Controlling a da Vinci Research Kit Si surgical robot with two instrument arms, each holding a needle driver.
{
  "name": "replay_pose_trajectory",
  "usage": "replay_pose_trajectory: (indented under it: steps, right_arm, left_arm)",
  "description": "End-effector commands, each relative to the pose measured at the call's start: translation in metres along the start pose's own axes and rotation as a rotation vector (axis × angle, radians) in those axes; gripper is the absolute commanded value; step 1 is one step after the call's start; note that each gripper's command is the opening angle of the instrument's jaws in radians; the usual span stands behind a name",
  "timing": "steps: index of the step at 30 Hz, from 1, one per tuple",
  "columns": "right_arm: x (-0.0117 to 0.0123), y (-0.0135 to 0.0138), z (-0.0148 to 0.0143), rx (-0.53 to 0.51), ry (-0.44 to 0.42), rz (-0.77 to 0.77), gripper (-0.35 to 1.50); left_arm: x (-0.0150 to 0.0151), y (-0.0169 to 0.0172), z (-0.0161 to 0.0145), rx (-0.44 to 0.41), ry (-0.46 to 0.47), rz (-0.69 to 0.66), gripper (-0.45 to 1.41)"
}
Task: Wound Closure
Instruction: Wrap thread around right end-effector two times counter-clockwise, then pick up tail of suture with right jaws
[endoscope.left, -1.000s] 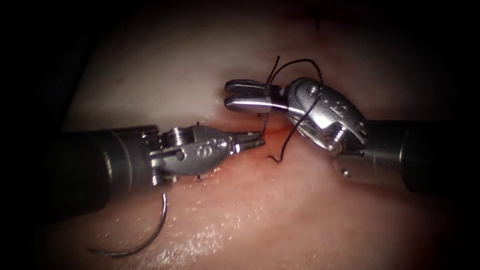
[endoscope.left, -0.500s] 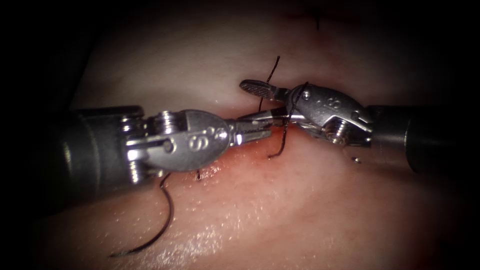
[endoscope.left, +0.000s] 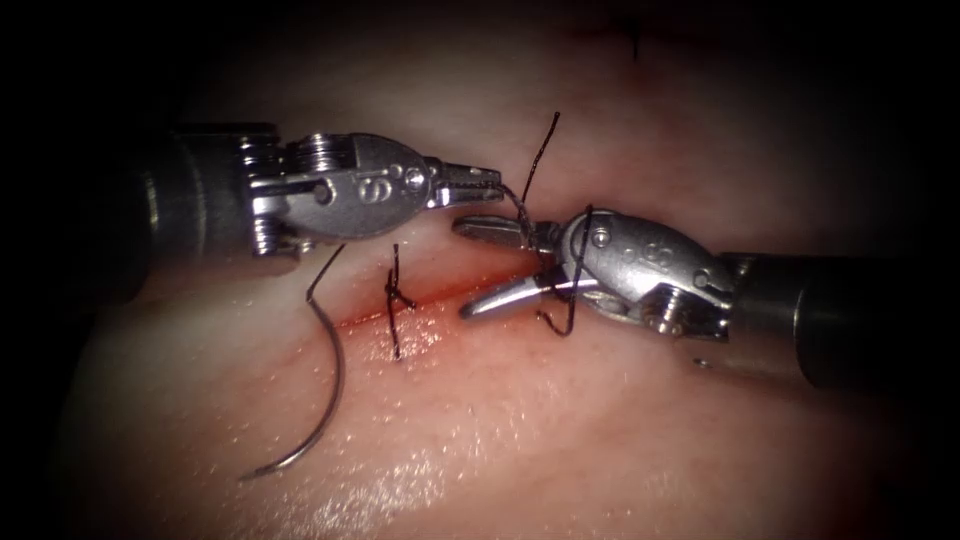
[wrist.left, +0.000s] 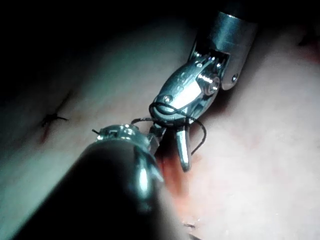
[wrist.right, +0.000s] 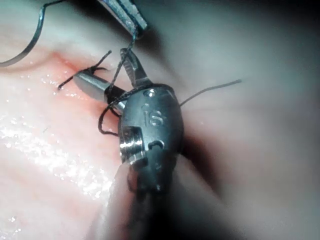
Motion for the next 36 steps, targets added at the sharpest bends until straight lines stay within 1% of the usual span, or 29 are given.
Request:
replay_pose_trajectory:
  steps: [1, 2, 3, 5, 8, 10, 11, 15, 17, 18, 20, 22, 23, 26, 27, 28, 30, 33, 35, 36]
  right_arm:
    - [-0.0009, 0.0000, 0.0009, 0.043, -0.026, -0.014, 1.01]
    - [-0.0014, -0.0002, 0.0010, 0.061, -0.045, -0.022, 1.01]
    - [-0.0014, -0.0002, 0.0010, 0.061, -0.045, -0.022, 1.01]
    - [-0.0023, -0.0006, 0.0013, 0.089, -0.051, -0.040, 0.98]
    - [-0.0023, -0.0008, 0.0012, 0.098, -0.032, -0.043, 0.98]
    - [-0.0020, -0.0007, 0.0010, 0.096, 0.005, -0.036, 0.96]
    - [-0.0018, -0.0006, 0.0008, 0.092, 0.040, -0.023, 0.96]
    - [-0.0009, 0.0001, 0.0000, 0.086, 0.128, 0.009, 0.95]
    - [-0.0004, 0.0004, -0.0004, 0.075, 0.225, 0.048, 0.95]
    - [-0.0001, 0.0006, -0.0007, 0.068, 0.318, 0.091, 0.93]
    - [0.0001, 0.0007, -0.0011, 0.063, 0.393, 0.122, 0.91]
    - [0.0002, 0.0009, -0.0015, 0.043, 0.443, 0.145, 0.90]
    - [0.0001, 0.0012, -0.0018, 0.020, 0.474, 0.162, 0.88]
    - [-0.0002, 0.0019, -0.0023, -0.047, 0.541, 0.205, 0.85]
    - [-0.0004, 0.0024, -0.0025, -0.115, 0.561, 0.226, 0.83]
    - [-0.0005, 0.0027, -0.0026, -0.151, 0.561, 0.240, 0.81]
    - [-0.0009, 0.0036, -0.0031, -0.339, 0.540, 0.290, 0.78]
    - [-0.0009, 0.0038, -0.0034, -0.445, 0.521, 0.292, 0.76]
    - [-0.0009, 0.0037, -0.0035, -0.550, 0.468, 0.327, 0.59]
    - [-0.0009, 0.0036, -0.0036, -0.599, 0.441, 0.356, 0.58]
  left_arm:
    - [-0.0003, -0.0007, 0.0008, -0.001, 0.003, 0.012, -0.45]
    - [-0.0004, -0.0008, 0.0008, -0.002, 0.004, 0.007, -0.45]
    - [-0.0004, -0.0008, 0.0008, -0.002, 0.004, 0.007, -0.45]
    - [-0.0008, -0.0012, 0.0009, -0.004, 0.005, 0.003, -0.45]
    - [-0.0015, -0.0014, 0.0015, -0.012, -0.002, 0.010, -0.45]
    - [-0.0020, -0.0013, 0.0020, -0.016, -0.008, 0.007, -0.45]
    - [-0.0023, -0.0012, 0.0023, -0.017, -0.011, 0.011, -0.45]
    - [-0.0036, -0.0001, 0.0034, -0.030, -0.015, 0.006, -0.45]
    - [-0.0046, 0.0009, 0.0043, -0.039, -0.015, 0.000, -0.45]
    - [-0.0053, 0.0018, 0.0050, -0.046, -0.015, -0.010, -0.45]
    - [-0.0060, 0.0027, 0.0056, -0.052, -0.015, -0.014, -0.45]
    - [-0.0067, 0.0035, 0.0060, -0.058, -0.019, -0.020, -0.45]
    - [-0.0072, 0.0044, 0.0064, -0.063, -0.019, -0.020, -0.45]
    - [-0.0078, 0.0056, 0.0068, -0.065, -0.027, -0.019, -0.45]
    - [-0.0079, 0.0065, 0.0070, -0.065, -0.027, -0.020, -0.45]
    - [-0.0079, 0.0069, 0.0071, -0.062, -0.027, -0.018, -0.45]
    - [-0.0071, 0.0081, 0.0072, -0.060, -0.028, -0.021, -0.45]
    - [-0.0060, 0.0086, 0.0071, -0.058, -0.032, -0.030, -0.45]
    - [-0.0052, 0.0087, 0.0071, -0.057, -0.035, -0.038, -0.45]
    - [-0.0048, 0.0086, 0.0070, -0.057, -0.037, -0.043, -0.45]
